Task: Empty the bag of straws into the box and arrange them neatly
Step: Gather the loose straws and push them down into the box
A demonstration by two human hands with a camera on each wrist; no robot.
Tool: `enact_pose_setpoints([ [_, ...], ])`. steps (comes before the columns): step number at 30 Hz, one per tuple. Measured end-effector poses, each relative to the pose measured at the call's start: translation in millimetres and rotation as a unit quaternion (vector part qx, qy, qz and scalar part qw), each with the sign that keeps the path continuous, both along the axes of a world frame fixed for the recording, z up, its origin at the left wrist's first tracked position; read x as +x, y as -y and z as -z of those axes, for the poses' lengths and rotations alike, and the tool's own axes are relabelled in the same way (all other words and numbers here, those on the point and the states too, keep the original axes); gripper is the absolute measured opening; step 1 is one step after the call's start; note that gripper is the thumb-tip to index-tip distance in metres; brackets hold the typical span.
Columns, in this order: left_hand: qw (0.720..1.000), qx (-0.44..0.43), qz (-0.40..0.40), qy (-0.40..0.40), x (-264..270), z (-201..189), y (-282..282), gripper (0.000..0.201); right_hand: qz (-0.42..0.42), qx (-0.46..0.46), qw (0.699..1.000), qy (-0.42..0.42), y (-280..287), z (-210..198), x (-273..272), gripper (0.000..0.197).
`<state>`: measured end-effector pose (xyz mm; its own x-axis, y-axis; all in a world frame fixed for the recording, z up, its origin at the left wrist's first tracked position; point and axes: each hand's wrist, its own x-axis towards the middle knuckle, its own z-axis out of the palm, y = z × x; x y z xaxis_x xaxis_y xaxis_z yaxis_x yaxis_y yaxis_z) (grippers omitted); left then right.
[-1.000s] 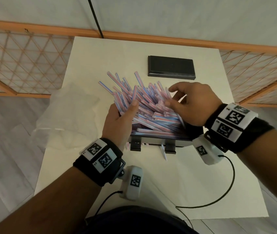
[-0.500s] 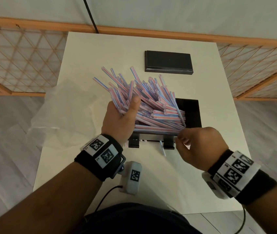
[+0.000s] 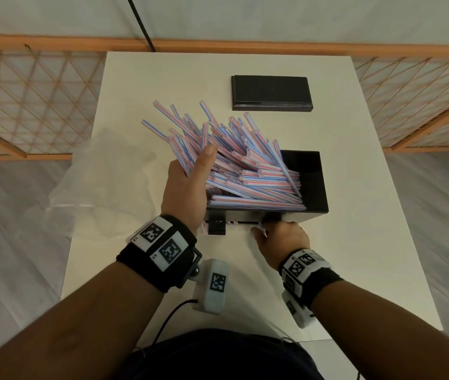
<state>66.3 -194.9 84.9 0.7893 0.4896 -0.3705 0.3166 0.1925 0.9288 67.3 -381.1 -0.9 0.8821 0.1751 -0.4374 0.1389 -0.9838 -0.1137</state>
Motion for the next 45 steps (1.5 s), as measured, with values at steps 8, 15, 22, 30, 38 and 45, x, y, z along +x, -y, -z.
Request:
enact_pose_setpoints([
  [8,1.0,-0.015,0.001,-0.01,-2,4,0,0.058,0.092,0.05,0.994,-0.012,-4,7,-5,0.034],
  [15,1.0,-0.024,0.007,-0.017,0,9,-1,0.033,0.074,0.014,0.99,-0.121,13,6,-23,0.034],
  [22,1.0,-0.023,0.0,-0.011,1,9,-1,0.052,0.119,0.111,0.985,-0.063,-1,2,-11,0.041],
  [30,1.0,-0.028,0.001,-0.011,0,6,-2,0.042,0.044,0.079,0.981,-0.173,20,-4,-21,0.031],
  [38,1.0,-0.023,-0.01,-0.011,-1,7,-4,0.069,-0.066,0.081,0.96,-0.262,45,-55,-23,0.026],
  [45,0.999,-0.02,0.006,0.037,-10,7,-9,0.081,-0.061,0.361,0.93,0.034,32,-164,15,0.022],
])
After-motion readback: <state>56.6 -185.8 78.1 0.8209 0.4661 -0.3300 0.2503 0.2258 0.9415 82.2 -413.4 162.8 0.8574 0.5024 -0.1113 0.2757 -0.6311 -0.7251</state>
